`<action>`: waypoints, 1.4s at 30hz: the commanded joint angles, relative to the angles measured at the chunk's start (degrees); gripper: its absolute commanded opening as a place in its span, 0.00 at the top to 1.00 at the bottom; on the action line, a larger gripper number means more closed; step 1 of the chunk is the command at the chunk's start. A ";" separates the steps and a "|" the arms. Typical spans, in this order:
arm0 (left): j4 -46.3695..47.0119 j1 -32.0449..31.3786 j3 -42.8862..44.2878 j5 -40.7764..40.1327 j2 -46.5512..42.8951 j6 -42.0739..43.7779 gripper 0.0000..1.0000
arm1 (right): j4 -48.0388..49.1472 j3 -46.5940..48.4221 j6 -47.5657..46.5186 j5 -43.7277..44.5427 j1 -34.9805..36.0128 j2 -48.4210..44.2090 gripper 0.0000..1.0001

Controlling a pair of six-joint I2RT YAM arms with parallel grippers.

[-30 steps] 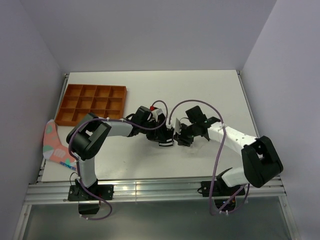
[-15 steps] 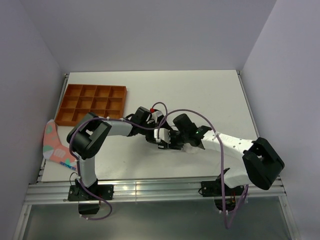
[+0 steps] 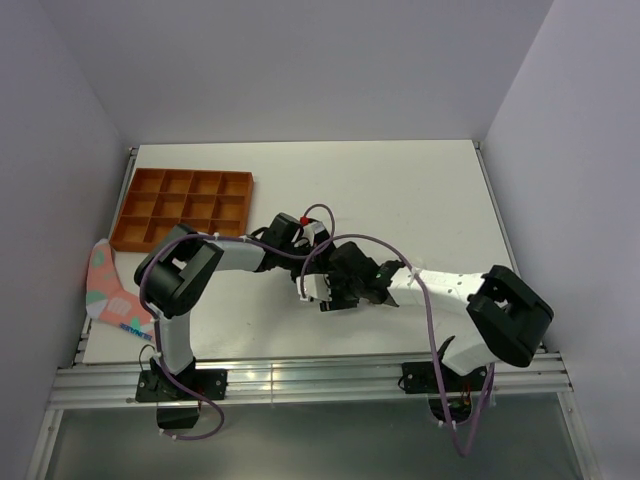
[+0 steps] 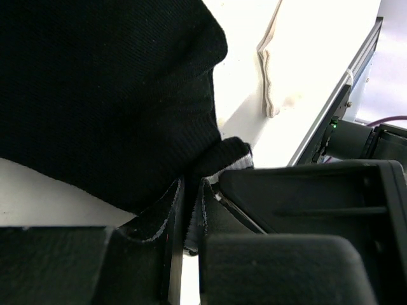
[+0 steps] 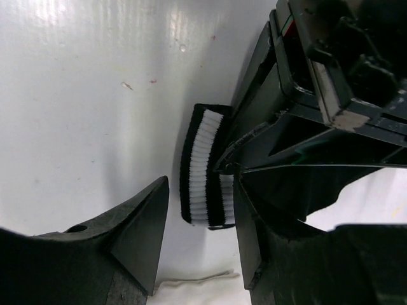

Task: Roll the socks
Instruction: Roll the sock at the center of the board.

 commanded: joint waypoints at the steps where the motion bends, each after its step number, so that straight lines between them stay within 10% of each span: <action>1: -13.99 -0.19 -3.98 -7.93 4.22 4.65 1.00 | 3.81 -0.28 -1.46 4.06 0.93 1.19 0.48; 19: -7.23 -0.19 -6.88 -6.88 1.24 -0.71 0.83 | -1.26 2.35 1.70 1.36 -0.12 3.83 0.78; 42: 15.63 -0.19 -16.46 -17.68 -12.74 -13.98 0.69 | -17.26 10.08 6.36 -13.59 -9.53 7.78 0.81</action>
